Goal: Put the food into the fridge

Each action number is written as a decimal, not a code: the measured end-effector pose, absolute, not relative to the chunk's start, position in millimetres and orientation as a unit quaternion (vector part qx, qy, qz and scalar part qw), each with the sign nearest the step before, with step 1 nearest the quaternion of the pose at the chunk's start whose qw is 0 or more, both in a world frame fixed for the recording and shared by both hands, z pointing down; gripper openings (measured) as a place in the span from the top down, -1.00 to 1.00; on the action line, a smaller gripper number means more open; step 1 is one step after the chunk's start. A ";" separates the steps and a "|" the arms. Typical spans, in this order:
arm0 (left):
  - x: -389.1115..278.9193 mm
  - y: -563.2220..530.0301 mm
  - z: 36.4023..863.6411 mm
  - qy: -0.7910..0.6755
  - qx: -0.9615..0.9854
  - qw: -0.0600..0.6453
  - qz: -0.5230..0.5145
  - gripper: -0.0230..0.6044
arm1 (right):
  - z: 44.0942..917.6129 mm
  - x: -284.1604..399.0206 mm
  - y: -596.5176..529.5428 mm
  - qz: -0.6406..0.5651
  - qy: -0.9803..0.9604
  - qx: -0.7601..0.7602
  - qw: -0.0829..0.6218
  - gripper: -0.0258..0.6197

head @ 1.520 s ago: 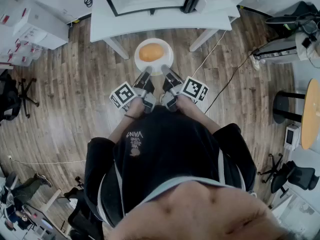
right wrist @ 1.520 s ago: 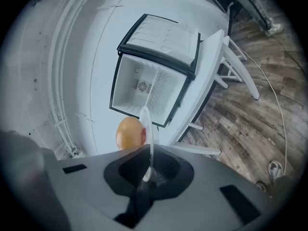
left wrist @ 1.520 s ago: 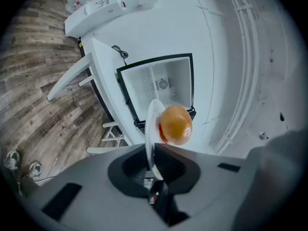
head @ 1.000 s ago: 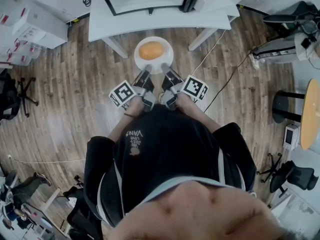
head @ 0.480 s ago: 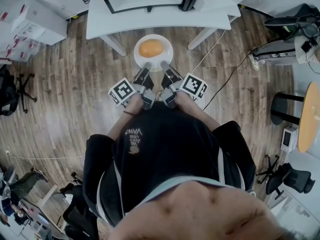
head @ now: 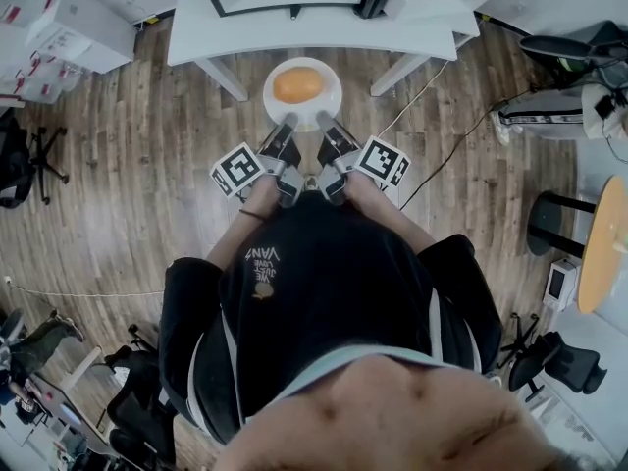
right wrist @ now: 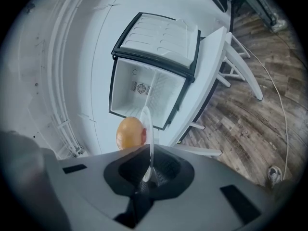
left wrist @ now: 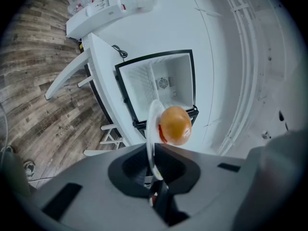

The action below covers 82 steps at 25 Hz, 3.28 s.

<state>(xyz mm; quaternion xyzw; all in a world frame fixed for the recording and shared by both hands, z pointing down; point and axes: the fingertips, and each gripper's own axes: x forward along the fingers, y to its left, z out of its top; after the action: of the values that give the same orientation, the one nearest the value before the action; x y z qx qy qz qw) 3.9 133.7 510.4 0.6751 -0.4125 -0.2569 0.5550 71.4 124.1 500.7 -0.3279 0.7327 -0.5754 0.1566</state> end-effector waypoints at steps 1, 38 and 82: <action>4.4 133.4 511.4 -0.413 0.674 0.555 -0.258 0.83 | 501.6 71.9 123.7 -0.575 0.734 -0.327 0.155 0.85; -43.9 39.6 513.1 -0.391 0.670 0.577 -0.257 0.83 | 501.4 22.6 33.6 -0.567 0.724 -0.360 0.159 0.85; -91.3 -52.0 523.8 -0.327 0.704 0.601 -0.191 0.83 | 510.8 -24.5 -45.7 -0.547 0.683 -0.433 0.217 0.85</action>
<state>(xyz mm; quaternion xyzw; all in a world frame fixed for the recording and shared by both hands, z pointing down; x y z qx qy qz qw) -91.3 -52.0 523.8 0.7039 -0.3274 -0.1907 0.6009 -24.5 -45.7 510.8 -0.4334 0.6830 -0.5466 0.2166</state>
